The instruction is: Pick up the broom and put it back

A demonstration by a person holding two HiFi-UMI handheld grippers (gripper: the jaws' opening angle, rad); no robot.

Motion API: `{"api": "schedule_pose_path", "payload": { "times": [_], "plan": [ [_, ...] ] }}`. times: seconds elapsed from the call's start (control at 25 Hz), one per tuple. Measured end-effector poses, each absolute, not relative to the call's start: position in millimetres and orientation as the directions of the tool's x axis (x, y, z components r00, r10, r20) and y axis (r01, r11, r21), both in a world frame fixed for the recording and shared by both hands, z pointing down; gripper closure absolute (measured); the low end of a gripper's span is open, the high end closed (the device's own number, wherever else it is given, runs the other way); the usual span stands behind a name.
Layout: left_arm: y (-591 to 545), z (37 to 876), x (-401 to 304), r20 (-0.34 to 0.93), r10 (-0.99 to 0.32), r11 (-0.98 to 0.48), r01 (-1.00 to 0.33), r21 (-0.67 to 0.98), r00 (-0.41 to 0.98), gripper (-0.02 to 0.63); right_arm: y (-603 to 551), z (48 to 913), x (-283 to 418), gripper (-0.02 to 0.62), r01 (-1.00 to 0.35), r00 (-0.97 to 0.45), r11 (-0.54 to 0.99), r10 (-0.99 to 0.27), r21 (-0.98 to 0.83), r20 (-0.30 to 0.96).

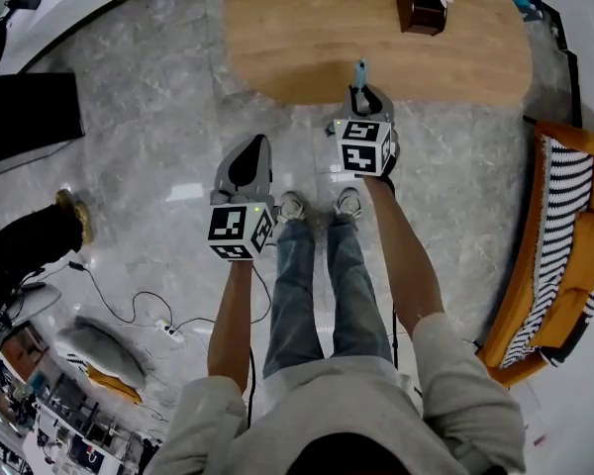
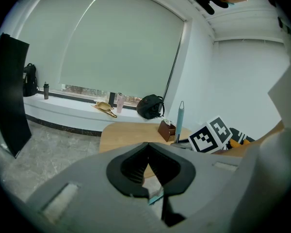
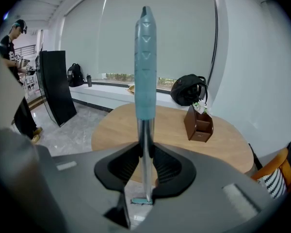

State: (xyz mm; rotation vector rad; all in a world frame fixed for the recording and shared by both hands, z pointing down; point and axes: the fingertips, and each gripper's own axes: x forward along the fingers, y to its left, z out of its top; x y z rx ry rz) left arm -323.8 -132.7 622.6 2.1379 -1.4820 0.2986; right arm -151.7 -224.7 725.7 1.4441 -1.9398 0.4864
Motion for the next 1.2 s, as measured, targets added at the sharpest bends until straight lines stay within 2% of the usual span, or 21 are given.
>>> {"api": "schedule_pose_path", "payload": {
  "times": [0.56,0.72,1.2],
  "plan": [
    [-132.8,624.7,-322.8,0.461,-0.803,-0.268,-0.920,0.288,0.378,0.603,-235.9,728.8,-156.7,0.502,-0.921,-0.221,0.380,-0.695,0.089,0.684],
    [-133.0,623.4,-322.5,0.458,-0.804,-0.268,-0.919,0.289,0.379,0.603,-233.0,731.5,-162.0,0.453,-0.911,-0.245,0.405,-0.684,0.077,0.687],
    [-125.9,619.8,-322.1,0.455,-0.808,-0.267,-0.920,0.287,0.376,0.603,-223.4,732.2,-170.8,0.414,-0.895,-0.267,0.438,-0.672,0.080,0.690]
  ]
}}
